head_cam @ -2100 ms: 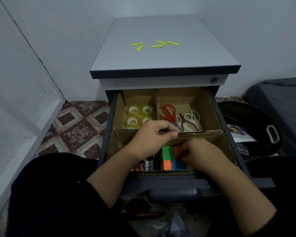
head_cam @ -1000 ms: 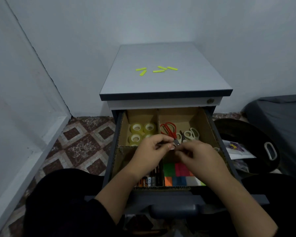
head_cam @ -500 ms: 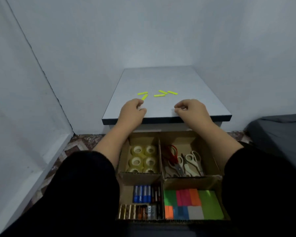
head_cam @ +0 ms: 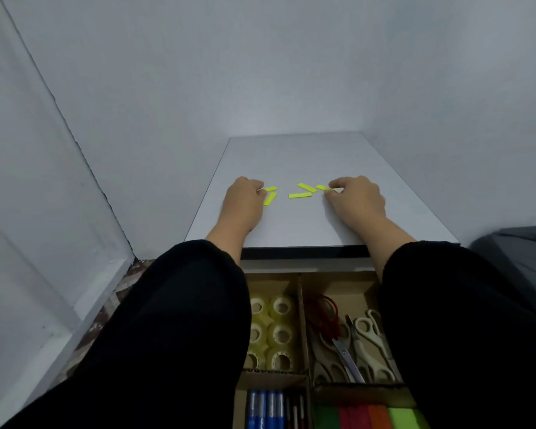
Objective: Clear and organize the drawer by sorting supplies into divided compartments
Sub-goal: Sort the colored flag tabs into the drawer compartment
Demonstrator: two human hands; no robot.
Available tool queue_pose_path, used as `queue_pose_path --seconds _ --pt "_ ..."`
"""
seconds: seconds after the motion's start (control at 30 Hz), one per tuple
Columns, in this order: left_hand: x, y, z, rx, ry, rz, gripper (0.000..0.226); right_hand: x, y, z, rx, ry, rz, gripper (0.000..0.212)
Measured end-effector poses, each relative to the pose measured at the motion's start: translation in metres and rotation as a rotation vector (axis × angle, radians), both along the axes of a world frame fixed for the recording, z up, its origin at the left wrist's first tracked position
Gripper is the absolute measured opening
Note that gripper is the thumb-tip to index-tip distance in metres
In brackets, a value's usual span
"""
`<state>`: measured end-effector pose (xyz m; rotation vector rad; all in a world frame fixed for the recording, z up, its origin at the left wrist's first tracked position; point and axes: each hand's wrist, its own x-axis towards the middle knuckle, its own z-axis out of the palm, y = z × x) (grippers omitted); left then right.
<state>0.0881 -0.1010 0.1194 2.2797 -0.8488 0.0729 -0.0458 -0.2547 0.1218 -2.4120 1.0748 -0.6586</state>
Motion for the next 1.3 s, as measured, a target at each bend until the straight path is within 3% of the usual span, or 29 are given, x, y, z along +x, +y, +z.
queue_pose_path --seconds 0.33,0.43,0.7,0.8,0.87,1.07,1.3 --pt "0.011 -0.008 0.0 -0.026 0.031 0.129 0.015 0.014 -0.005 0.001 -0.102 0.054 -0.041 0.028" --pt "0.008 -0.005 0.001 -0.038 0.053 0.108 0.024 0.013 -0.003 0.001 -0.1 0.041 -0.046 0.025" --pt "0.002 -0.001 0.002 -0.271 0.194 0.028 0.013 0.008 -0.006 0.002 0.117 -0.15 0.012 0.02" --pt "0.001 -0.001 0.002 -0.235 0.204 0.001 0.005 0.012 -0.005 0.004 0.214 -0.313 0.13 0.013" --pt "0.002 -0.003 0.001 -0.166 0.158 0.004 0.014 0.02 -0.002 0.005 0.222 -0.349 0.177 0.012" --pt "0.005 -0.004 -0.001 -0.066 0.061 -0.012 0.01 0.037 -0.007 0.003 0.068 -0.052 0.145 0.015" --pt "0.004 -0.003 -0.001 -0.104 0.055 -0.061 0.01 0.038 -0.007 0.002 -0.034 -0.009 0.111 0.024"
